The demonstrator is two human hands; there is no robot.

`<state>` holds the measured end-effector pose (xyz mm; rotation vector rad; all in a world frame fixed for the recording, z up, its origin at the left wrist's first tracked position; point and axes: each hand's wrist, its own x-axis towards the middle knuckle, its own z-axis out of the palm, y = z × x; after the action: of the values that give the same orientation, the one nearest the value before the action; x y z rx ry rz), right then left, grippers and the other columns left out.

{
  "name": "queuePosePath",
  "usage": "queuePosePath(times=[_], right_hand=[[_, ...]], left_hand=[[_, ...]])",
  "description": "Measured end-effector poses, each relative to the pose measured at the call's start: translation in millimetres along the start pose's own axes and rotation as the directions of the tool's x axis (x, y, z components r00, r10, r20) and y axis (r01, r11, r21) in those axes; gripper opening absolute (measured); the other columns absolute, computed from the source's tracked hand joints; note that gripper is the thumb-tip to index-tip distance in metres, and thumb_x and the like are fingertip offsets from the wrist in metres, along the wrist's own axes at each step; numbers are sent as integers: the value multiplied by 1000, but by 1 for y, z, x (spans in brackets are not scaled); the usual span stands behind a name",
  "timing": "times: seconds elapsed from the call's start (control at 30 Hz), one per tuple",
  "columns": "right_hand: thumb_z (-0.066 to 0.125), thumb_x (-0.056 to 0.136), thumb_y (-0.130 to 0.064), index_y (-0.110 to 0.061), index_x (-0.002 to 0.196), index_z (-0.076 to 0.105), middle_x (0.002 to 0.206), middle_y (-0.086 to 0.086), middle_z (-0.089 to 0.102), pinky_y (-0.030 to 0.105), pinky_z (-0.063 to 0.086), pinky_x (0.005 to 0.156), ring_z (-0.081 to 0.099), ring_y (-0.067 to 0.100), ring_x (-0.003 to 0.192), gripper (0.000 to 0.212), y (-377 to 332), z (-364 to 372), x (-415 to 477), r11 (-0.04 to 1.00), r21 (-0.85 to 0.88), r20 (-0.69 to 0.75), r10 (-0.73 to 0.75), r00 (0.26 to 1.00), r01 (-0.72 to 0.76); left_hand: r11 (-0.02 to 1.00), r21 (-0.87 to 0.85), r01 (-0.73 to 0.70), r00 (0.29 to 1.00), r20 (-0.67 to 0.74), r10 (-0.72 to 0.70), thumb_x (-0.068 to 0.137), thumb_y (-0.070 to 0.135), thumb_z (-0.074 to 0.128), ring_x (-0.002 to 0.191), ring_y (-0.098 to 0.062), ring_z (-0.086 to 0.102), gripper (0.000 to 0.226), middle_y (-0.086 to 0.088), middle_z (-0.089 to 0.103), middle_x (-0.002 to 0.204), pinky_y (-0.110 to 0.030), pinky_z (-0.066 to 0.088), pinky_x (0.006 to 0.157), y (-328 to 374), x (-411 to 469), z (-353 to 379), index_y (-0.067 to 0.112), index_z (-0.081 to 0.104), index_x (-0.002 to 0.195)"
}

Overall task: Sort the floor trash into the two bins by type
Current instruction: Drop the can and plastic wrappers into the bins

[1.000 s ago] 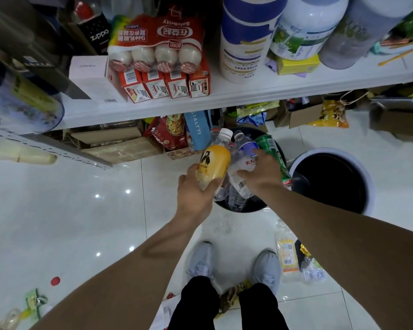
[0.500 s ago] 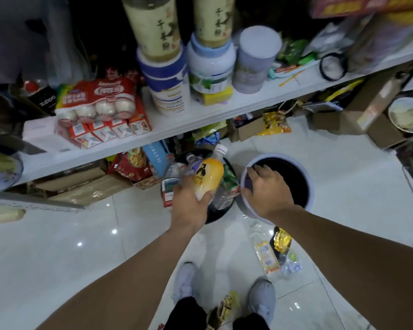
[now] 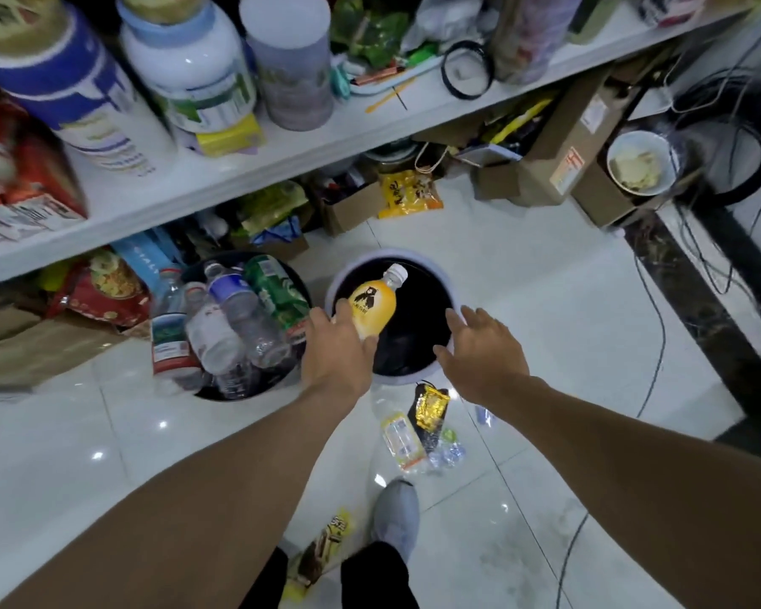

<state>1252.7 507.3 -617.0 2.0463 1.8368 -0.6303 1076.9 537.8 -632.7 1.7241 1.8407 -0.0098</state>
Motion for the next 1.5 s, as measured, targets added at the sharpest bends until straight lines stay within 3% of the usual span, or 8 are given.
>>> queuePosePath(times=[0.23, 0.33, 0.43, 0.67, 1.0, 1.2, 1.5], right_hand=[[41, 99, -39, -12, 149, 30, 144, 7, 44, 37, 35, 106, 39, 26, 132, 57, 20, 11, 5, 998, 43, 5, -39, 999, 39], [42, 99, -39, -13, 149, 30, 144, 7, 45, 37, 35, 105, 41, 26, 131, 58, 21, 13, 7, 997, 61, 8, -41, 999, 41], [41, 99, -38, -13, 149, 30, 142, 7, 47, 37, 36, 104, 43, 26, 129, 57, 20, 14, 7, 997, 70, 25, -39, 999, 38], [42, 99, -37, -13, 147, 33, 140, 6, 49, 36, 36, 105, 43, 25, 129, 54, 11, 12, -4, 997, 73, 25, -15, 1000, 13], [42, 97, -39, -14, 145, 36, 133, 5, 52, 35, 38, 100, 44, 24, 125, 54, 0, -2, -41, 995, 72, -27, 76, 997, -73], [42, 97, -39, -14, 140, 40, 134, 7, 51, 37, 35, 102, 42, 26, 127, 50, 35, -18, -60, 998, 59, -42, 8, 999, -5], [37, 101, -41, -15, 150, 26, 155, 7, 30, 36, 22, 116, 22, 24, 145, 56, 105, -20, -99, 987, 13, -52, -158, 986, 159]], left_hand=[[994, -100, 32, 999, -15, -34, 94, 37, 56, 115, -34, 42, 60, -20, 37, 127, -38, 42, 91, 16, 15, 22, 11, 31, 141], [993, -108, 35, 999, 44, -31, 96, 46, 49, 126, -35, 37, 70, -21, 30, 140, -37, 36, 102, 17, 16, 30, 12, 22, 150], [1000, -18, -13, 995, 96, 15, 99, 47, 40, 139, -32, 24, 68, -19, 20, 153, -36, 28, 110, 13, 13, 33, 12, 17, 152], [959, 227, -171, 980, 140, 141, 100, 48, 31, 144, -29, 18, 61, -13, 23, 156, -41, 27, 114, -2, 11, 24, 14, 23, 150], [858, 370, -357, 932, 206, 299, 101, 48, 27, 148, -26, 6, 60, -7, 11, 161, -41, 15, 117, 2, -20, -20, 19, 15, 153], [848, 411, -335, 942, 166, 292, 101, 49, 26, 148, -25, 3, 60, -4, 9, 162, -39, 11, 119, 44, -52, -23, 22, 12, 153], [907, 377, -191, 980, 20, 198, 102, 49, 24, 149, -24, 3, 61, -5, 8, 162, -39, 13, 119, 103, -134, 21, 21, 9, 154]])
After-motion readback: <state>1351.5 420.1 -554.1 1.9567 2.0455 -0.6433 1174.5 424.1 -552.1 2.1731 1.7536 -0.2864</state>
